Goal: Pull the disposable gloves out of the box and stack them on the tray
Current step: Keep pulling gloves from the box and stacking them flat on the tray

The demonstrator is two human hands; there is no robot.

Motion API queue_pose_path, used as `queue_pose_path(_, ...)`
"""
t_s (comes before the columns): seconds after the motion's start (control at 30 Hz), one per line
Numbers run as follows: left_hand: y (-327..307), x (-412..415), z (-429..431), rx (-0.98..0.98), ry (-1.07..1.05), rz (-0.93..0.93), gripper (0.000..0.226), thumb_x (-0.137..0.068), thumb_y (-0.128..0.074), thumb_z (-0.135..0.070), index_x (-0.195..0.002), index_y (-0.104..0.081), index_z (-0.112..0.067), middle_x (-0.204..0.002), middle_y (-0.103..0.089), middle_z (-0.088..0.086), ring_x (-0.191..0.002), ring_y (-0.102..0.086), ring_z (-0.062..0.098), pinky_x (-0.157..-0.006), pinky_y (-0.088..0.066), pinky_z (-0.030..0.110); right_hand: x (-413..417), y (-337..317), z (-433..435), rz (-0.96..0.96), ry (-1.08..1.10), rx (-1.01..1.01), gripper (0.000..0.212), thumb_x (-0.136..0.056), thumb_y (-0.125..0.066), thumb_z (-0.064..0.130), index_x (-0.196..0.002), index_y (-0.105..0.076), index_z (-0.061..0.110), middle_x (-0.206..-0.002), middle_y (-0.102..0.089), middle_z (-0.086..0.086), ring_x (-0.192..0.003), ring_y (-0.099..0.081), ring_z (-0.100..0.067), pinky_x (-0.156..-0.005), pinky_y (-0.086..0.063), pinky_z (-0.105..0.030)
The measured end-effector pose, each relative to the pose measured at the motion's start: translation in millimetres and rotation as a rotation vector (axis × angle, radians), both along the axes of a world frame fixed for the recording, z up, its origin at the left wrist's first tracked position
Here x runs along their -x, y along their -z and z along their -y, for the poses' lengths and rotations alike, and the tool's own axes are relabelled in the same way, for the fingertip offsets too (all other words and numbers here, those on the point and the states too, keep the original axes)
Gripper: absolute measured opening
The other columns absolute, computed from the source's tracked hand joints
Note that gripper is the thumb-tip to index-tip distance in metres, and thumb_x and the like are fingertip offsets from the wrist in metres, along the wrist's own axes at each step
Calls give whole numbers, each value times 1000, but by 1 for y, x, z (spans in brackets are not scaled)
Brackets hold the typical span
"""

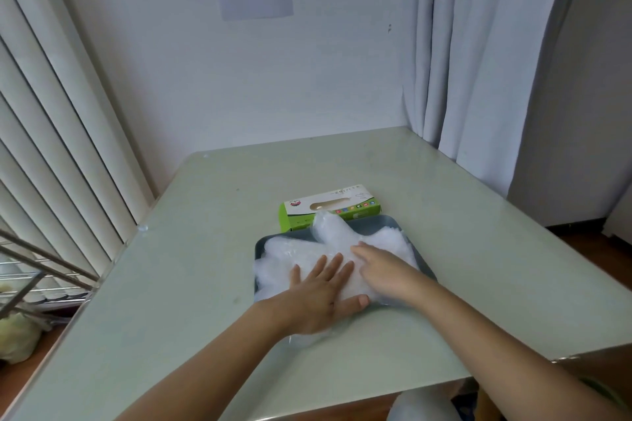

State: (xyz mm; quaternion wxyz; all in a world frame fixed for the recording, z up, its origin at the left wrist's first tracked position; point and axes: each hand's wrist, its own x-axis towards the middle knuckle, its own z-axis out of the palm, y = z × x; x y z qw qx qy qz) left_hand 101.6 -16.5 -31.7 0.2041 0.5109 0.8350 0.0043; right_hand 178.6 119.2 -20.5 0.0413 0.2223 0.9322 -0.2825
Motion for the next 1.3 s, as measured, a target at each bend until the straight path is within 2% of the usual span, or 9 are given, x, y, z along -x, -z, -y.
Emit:
queue_pose_path(0.23,2,20,22,-2,-4,-14,60,-101,-16,-52,-151,12,-35,-159,18,-10,-147,16,14,-117,10,44,-5,22,-18,113,-168,-182,72,-92,-36,64,-151,-1,40,-160,15,2,-147,16,-22,-118,7,-40)
queue_pose_path(0.43,-12,37,40,220,16,-260,79,-99,-34,-51,-150,20,-25,-160,19,6,-148,12,25,-117,9,45,-15,-3,-40,236,-296,-193,89,-85,-52,64,-151,3,41,-159,17,7,-146,16,-17,-119,0,-36)
queue_pose_path(0.57,-23,49,51,288,16,-295,82,-99,-38,-48,-151,19,-22,-160,16,9,-148,12,24,-116,13,43,-25,-20,-52,264,-349,-331,86,-88,-55,57,-153,-3,33,-161,6,5,-148,5,-15,-114,-4,-23)
queue_pose_path(0.7,-26,63,57,314,-36,-245,93,-90,-44,-64,-152,15,-28,-161,15,2,-147,18,27,-116,14,49,-30,-25,-71,228,-283,-281,80,-83,-67,50,-149,-24,36,-157,-18,10,-145,-15,-17,-114,-13,-26)
queue_pose_path(0.83,-37,70,62,293,-75,-126,102,-82,-56,-68,-153,7,-32,-162,9,-5,-148,13,21,-118,8,44,-31,-33,-91,166,-226,-190,67,-74,-79,36,-133,-49,40,-112,-47,21,-115,-47,-5,-90,-37,-14)
queue_pose_path(0.97,-66,85,68,200,-137,20,112,-60,-68,-74,-152,-17,-35,-156,-23,-17,-144,-21,8,-114,-19,25,-22,-49,-106,16,-227,-32,48,-74,-81,21,-117,-64,33,-107,-59,28,-93,-54,21,-78,-37,2)
queue_pose_path(1.07,-86,105,68,157,-169,-16,127,-35,-46,-93,-147,-29,-38,-149,-37,-17,-135,-36,6,-108,-27,22,-4,-63,-111,-135,-188,33,31,-79,-77,21,-106,-68,32,-102,-68,20,-90,-61,12,-77,-42,-1)
queue_pose_path(1.17,-91,121,50,-1,-244,-32,112,-48,-44,-94,-143,-39,-36,-145,-44,-12,-132,-42,9,-107,-31,25,29,-70,-109,-226,-137,-56,21,-81,-74,21,-101,-71,27,-99,-70,12,-90,-64,1,-76,-44,-7)
queue_pose_path(1.3,-78,136,12,-266,-305,9,63,-85,-62,-53,-140,-45,-27,-142,-49,-6,-129,-45,14,-106,-34,27,82,-65,-96,-214,-143,-181,19,-85,-70,21,-104,-72,19,-99,-67,6,-90,-60,-8,-76,-41,-17)
